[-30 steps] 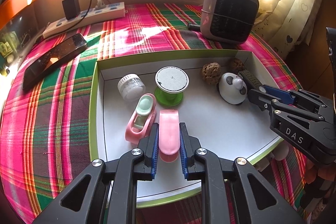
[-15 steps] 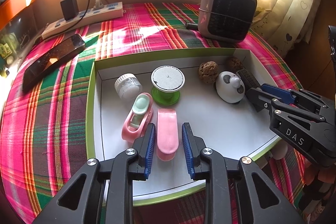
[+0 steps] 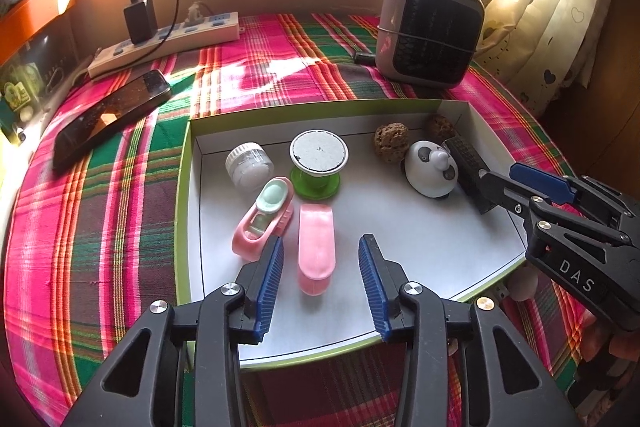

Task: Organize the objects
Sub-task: 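Lower and open the left tool to drop the clip while the right tool releases the remote, then withdraw both open tools from the box toward the white cable and mushroom figurine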

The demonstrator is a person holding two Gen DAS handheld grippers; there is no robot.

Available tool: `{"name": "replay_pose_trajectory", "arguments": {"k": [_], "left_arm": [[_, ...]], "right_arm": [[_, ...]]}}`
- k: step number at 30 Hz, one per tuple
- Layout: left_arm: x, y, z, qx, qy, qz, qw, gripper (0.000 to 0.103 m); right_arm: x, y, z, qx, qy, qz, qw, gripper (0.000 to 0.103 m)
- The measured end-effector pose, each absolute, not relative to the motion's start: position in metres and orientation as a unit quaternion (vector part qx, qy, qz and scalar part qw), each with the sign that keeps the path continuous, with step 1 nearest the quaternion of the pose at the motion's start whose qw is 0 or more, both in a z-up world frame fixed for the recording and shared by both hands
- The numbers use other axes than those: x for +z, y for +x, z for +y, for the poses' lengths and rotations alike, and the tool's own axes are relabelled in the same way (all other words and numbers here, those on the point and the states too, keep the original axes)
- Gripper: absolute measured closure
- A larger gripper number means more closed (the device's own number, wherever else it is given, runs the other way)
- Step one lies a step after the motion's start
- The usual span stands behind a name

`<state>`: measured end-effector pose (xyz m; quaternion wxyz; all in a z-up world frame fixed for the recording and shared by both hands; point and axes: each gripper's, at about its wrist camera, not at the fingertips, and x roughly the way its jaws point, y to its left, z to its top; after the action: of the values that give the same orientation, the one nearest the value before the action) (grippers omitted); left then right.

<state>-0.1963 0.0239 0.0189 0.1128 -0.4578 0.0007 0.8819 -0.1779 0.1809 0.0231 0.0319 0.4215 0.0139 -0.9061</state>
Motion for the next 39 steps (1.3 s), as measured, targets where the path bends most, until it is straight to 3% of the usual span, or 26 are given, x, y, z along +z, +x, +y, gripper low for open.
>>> {"name": "replay_pose_trajectory", "arguments": {"k": [39], "left_arm": [[0.047,-0.131,0.012,0.913,-0.396,-0.006,0.101,0.065]], "right_arm": [[0.043,-0.110,0.187,-0.929,0.370,0.002,0.027,0.064]]}}
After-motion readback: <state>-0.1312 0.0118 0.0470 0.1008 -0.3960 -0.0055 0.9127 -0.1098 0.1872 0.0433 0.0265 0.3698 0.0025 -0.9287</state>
